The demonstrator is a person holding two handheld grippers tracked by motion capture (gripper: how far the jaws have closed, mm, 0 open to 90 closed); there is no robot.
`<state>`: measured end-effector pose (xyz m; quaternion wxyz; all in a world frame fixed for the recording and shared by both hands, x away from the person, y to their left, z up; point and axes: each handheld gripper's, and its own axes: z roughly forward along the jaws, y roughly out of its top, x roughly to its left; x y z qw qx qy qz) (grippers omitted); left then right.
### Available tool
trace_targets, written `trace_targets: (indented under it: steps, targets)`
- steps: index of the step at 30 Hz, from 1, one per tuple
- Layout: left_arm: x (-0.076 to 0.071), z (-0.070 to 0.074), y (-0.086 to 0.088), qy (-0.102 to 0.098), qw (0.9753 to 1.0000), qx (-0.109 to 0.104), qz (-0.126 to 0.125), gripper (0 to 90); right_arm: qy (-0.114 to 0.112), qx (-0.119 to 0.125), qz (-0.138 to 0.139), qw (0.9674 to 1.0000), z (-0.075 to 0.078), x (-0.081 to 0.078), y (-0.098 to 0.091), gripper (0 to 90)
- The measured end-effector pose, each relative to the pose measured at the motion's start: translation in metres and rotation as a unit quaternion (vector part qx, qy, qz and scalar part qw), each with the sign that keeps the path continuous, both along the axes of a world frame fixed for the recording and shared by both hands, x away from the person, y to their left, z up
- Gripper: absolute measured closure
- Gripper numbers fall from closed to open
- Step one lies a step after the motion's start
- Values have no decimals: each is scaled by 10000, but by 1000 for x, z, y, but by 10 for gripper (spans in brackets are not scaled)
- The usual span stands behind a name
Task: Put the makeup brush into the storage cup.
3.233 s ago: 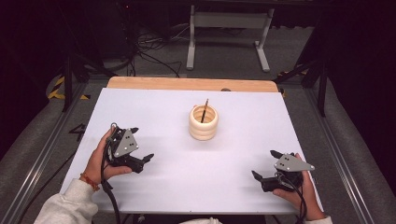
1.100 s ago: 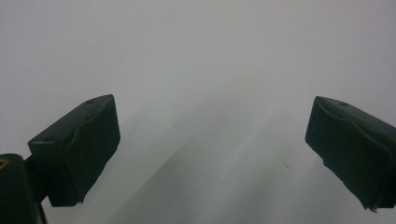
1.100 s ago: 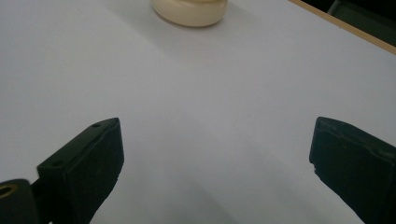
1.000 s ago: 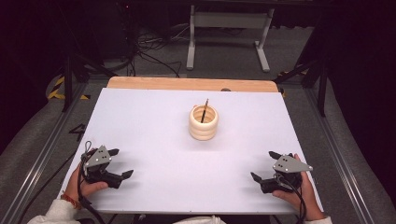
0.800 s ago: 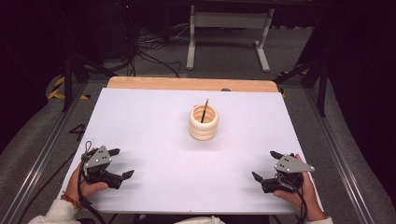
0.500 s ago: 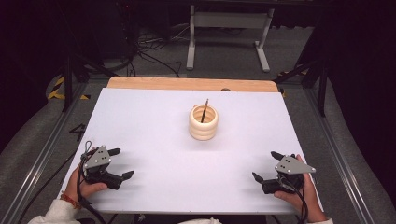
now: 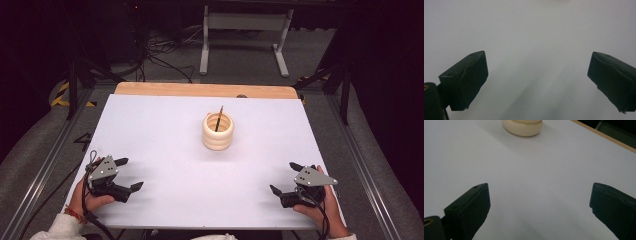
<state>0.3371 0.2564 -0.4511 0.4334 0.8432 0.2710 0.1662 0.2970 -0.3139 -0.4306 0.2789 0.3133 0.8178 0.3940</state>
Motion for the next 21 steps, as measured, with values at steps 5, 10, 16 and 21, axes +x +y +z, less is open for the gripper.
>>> trace_targets:
  steps: [5,10,16,21]
  targets:
    - [1,0,-1,-6,10000,43,-23,39,0,3,-8,10000,0,0,-1,40]
    - [1,-1,-3,9,10000,65,-26,38,5,1,-8,10000,0,1,-1,40]
    - [2,-2,-4,49,10000,78,-21,37,11,5,-12,10000,-1,1,-2,40]
    - [3,-2,-4,74,9999,61,-42,37,14,0,-10,10000,-1,1,-1,40]
